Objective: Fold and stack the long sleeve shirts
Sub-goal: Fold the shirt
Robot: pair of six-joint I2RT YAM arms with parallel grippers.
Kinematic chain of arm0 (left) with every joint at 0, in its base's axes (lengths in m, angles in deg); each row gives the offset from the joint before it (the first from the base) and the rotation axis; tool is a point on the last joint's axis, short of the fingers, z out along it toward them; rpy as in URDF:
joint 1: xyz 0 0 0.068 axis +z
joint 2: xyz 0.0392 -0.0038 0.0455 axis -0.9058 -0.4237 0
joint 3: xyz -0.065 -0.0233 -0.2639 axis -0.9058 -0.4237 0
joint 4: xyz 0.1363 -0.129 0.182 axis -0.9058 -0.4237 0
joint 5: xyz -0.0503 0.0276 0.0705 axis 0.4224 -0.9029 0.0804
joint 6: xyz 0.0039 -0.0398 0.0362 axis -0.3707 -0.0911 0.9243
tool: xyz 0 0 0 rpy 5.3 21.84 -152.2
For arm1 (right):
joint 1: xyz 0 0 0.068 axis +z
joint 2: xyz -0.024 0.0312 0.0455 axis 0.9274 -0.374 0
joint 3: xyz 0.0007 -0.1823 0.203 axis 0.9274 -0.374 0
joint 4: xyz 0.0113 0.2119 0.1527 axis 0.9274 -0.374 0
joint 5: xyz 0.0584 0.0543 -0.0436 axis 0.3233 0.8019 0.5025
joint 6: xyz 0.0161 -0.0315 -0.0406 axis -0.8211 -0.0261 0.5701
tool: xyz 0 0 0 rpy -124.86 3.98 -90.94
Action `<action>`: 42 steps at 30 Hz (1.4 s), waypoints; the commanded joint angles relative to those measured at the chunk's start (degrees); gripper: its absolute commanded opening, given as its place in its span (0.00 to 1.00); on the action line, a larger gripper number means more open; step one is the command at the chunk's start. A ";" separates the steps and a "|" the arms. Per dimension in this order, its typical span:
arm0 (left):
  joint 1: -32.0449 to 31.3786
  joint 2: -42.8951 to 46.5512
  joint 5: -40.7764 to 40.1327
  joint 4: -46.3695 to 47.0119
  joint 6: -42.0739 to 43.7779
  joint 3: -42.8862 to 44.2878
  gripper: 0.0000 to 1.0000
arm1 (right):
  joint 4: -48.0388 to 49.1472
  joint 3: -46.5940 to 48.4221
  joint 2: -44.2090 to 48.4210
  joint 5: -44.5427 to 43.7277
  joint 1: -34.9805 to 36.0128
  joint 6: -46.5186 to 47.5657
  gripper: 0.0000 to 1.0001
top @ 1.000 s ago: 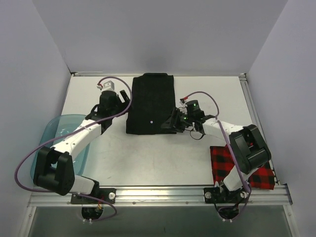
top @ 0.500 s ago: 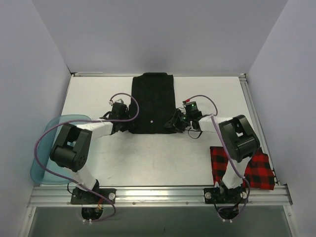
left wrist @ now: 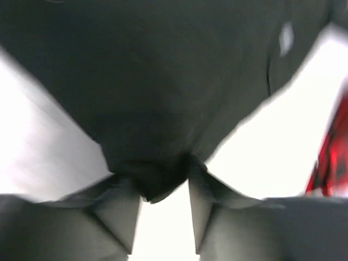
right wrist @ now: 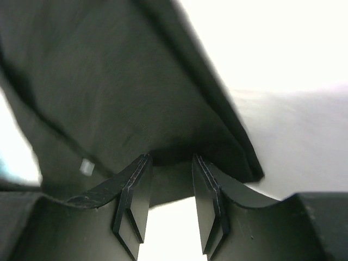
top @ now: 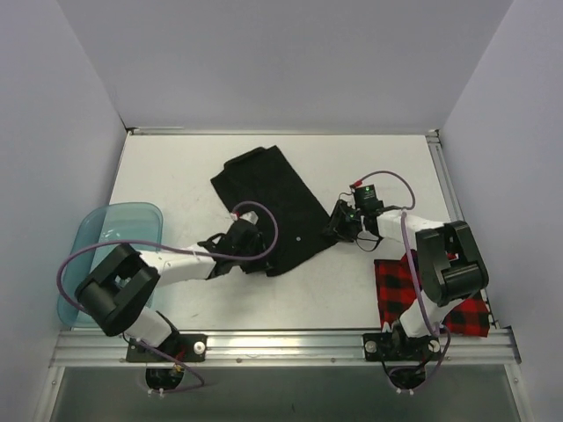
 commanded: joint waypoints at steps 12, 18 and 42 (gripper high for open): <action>-7.97 25.24 -12.97 -21.52 -3.97 -1.79 0.88 | -20.08 -2.40 25.75 -8.47 7.49 4.13 0.41; 3.37 17.98 -9.36 -14.05 4.81 -0.39 0.66 | -2.52 -9.52 25.76 -2.76 13.30 -4.39 0.41; 5.32 -0.59 -7.06 -11.49 8.88 9.02 0.46 | 15.61 -17.26 10.47 1.90 13.83 -7.04 0.41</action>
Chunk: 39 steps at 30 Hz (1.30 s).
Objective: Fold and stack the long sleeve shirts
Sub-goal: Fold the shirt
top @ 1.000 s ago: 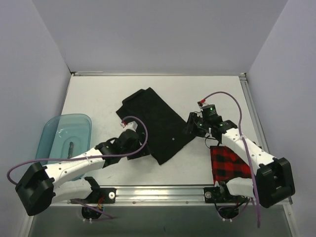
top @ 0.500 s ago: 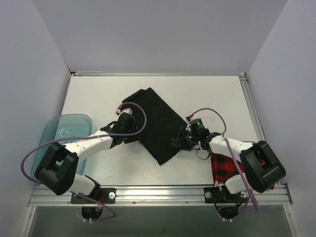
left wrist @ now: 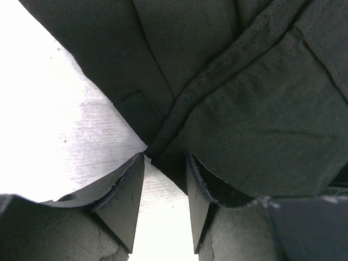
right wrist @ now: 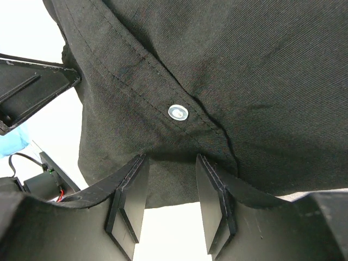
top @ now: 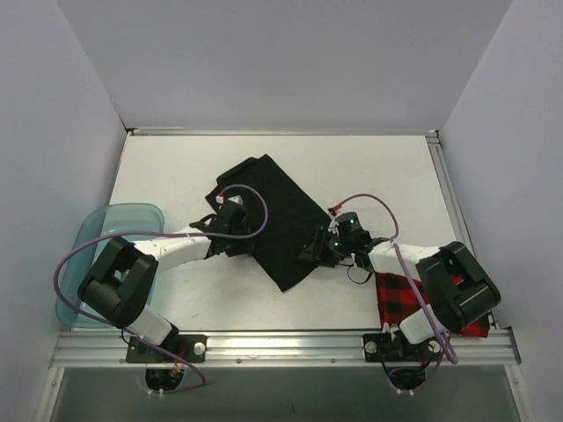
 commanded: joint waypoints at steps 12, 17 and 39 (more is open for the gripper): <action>-0.08 -3.05 -2.00 0.41 0.40 5.36 0.26 | -0.41 -1.04 -0.01 -0.44 0.17 1.45 0.41; -0.08 -0.51 -3.23 -1.08 1.45 5.63 0.18 | -0.76 -1.13 -0.09 -0.53 0.17 1.62 0.41; -1.05 -1.12 -3.76 -3.37 4.09 9.06 0.17 | -1.82 -0.78 -1.50 -0.35 0.17 1.80 0.40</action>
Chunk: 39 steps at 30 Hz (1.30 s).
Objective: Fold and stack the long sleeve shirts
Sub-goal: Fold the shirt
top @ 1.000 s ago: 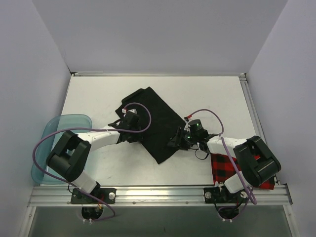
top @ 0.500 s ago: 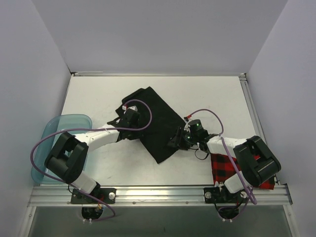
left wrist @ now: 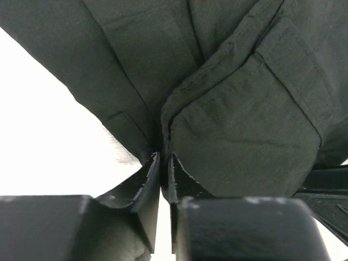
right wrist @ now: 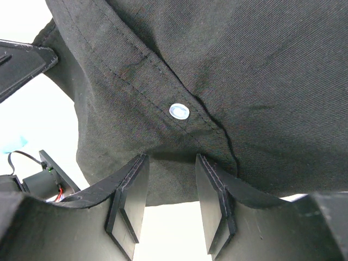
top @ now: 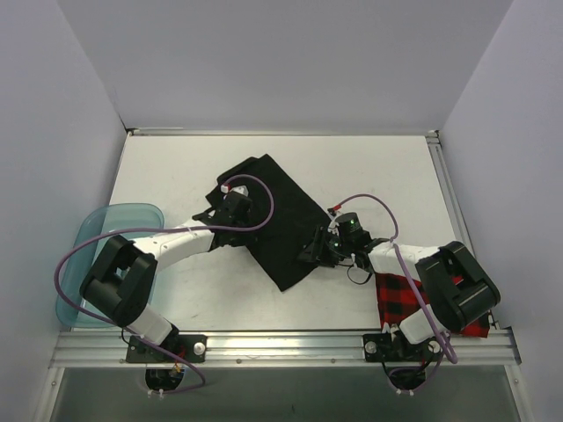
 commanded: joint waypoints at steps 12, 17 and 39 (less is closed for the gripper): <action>0.88 -3.12 -10.46 -0.84 6.96 4.99 0.00 | -3.81 -0.27 -2.34 -0.86 -0.01 0.44 0.40; 1.14 -5.05 -11.77 0.13 4.76 2.44 0.03 | -5.39 0.25 -0.76 -0.77 0.08 0.97 0.41; 1.41 -8.22 -11.51 0.92 4.85 5.33 0.13 | 18.31 18.53 -11.10 7.58 0.70 -14.31 0.42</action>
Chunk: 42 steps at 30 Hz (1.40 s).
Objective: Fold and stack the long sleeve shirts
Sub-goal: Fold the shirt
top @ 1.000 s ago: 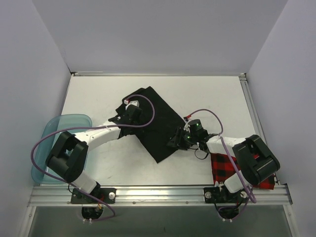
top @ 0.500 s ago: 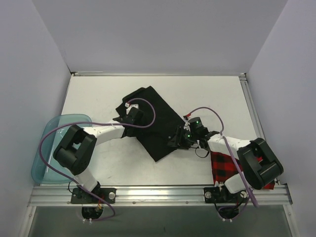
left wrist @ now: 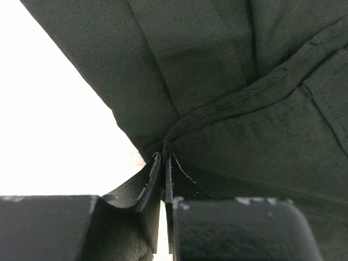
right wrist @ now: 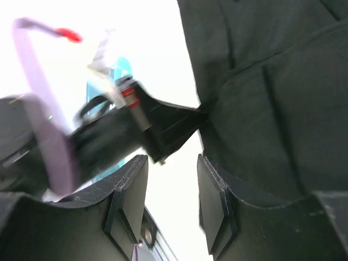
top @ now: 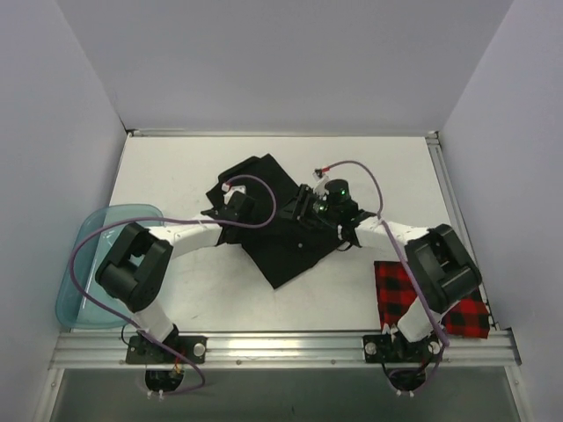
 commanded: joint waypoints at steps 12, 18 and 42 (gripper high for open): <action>3.70 0.34 -1.22 2.26 -1.34 1.75 0.28 | 31.73 -5.17 -29.04 3.26 -2.64 -8.94 0.42; 1.24 11.48 0.54 1.91 -3.53 -0.53 0.72 | 31.47 -4.90 -28.16 3.43 -2.99 -8.59 0.42; -10.19 8.70 11.10 34.25 -20.06 -27.69 0.10 | 24.80 -4.64 -20.70 4.57 -4.83 -5.60 0.43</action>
